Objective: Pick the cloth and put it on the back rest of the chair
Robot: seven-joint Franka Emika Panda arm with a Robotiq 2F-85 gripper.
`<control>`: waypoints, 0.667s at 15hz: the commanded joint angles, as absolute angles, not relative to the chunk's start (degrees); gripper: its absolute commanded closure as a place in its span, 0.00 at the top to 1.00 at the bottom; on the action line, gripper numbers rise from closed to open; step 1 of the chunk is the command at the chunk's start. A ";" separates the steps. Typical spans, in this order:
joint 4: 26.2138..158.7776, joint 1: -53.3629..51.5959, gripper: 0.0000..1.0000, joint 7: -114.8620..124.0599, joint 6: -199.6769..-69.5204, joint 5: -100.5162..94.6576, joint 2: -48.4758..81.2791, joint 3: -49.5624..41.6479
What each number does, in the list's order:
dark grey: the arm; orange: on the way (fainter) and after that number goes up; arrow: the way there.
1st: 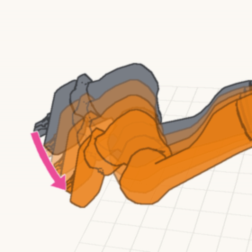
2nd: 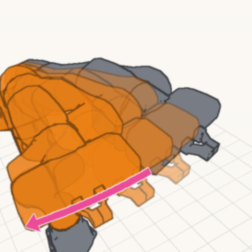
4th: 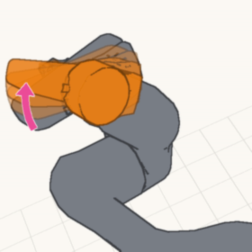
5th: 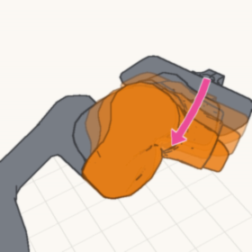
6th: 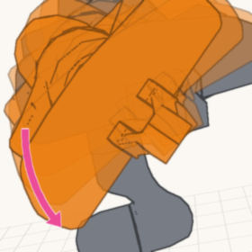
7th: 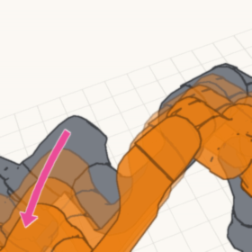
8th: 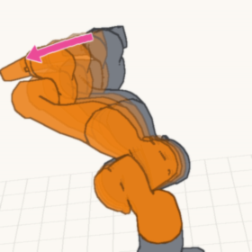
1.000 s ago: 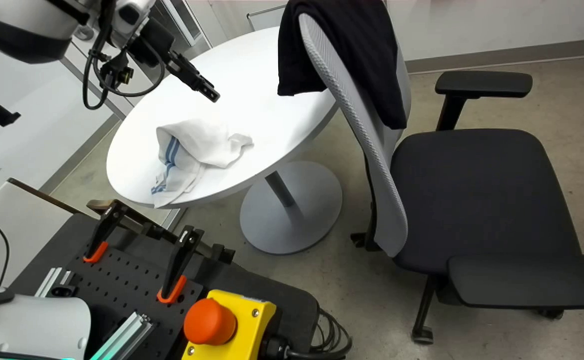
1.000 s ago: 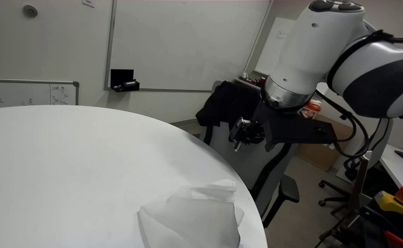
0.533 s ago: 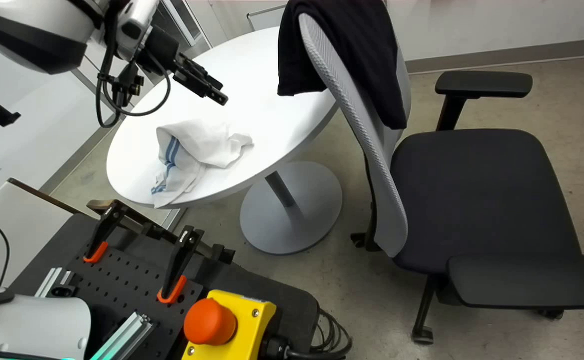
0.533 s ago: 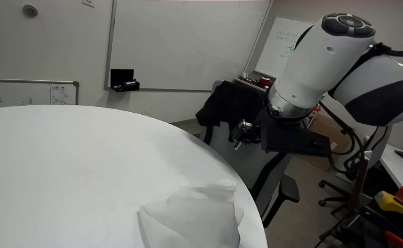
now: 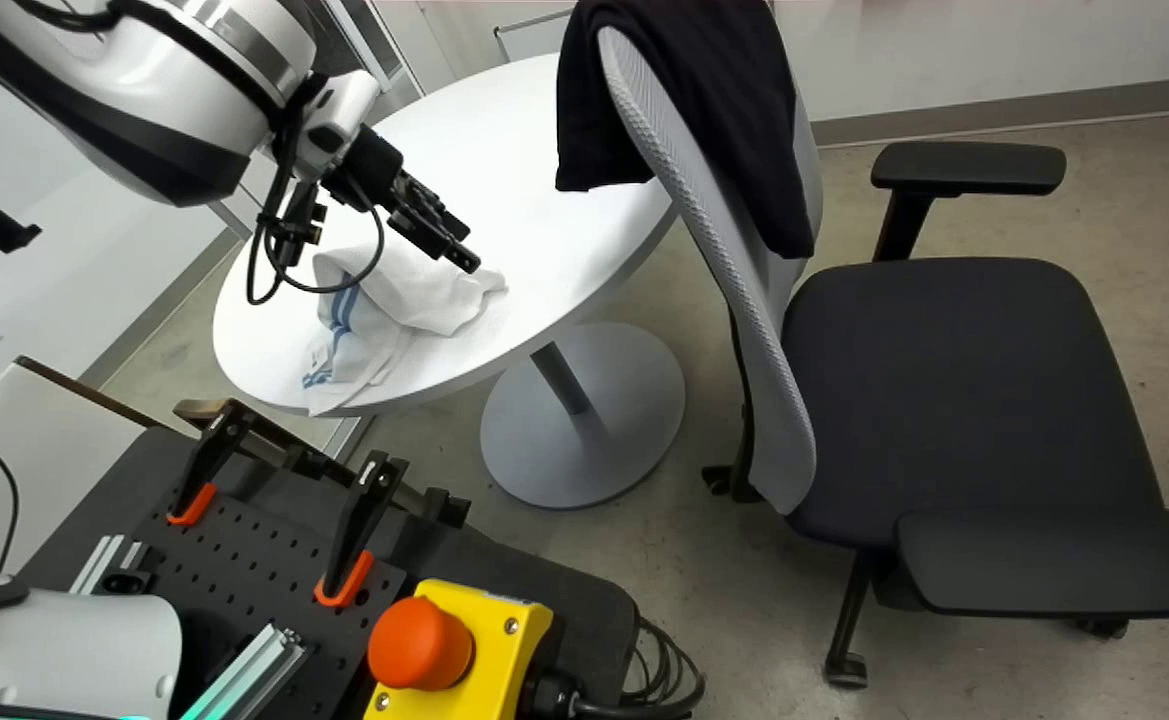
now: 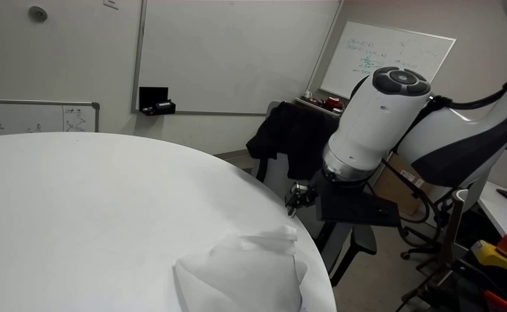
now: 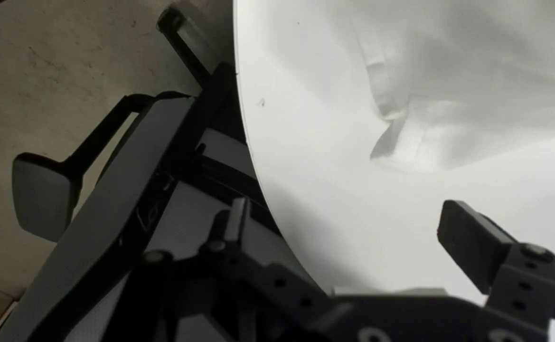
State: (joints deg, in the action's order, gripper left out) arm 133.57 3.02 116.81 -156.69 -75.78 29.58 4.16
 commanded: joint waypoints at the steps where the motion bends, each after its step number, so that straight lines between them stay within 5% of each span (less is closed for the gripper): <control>1: 128.37 3.30 1.00 118.58 -158.60 -76.33 35.72 3.74; 10: 120.13 1.37 1.00 118.87 -157.79 -76.37 43.19 5.12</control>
State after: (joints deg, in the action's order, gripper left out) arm 123.05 2.44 117.15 -157.13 -75.78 40.64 4.82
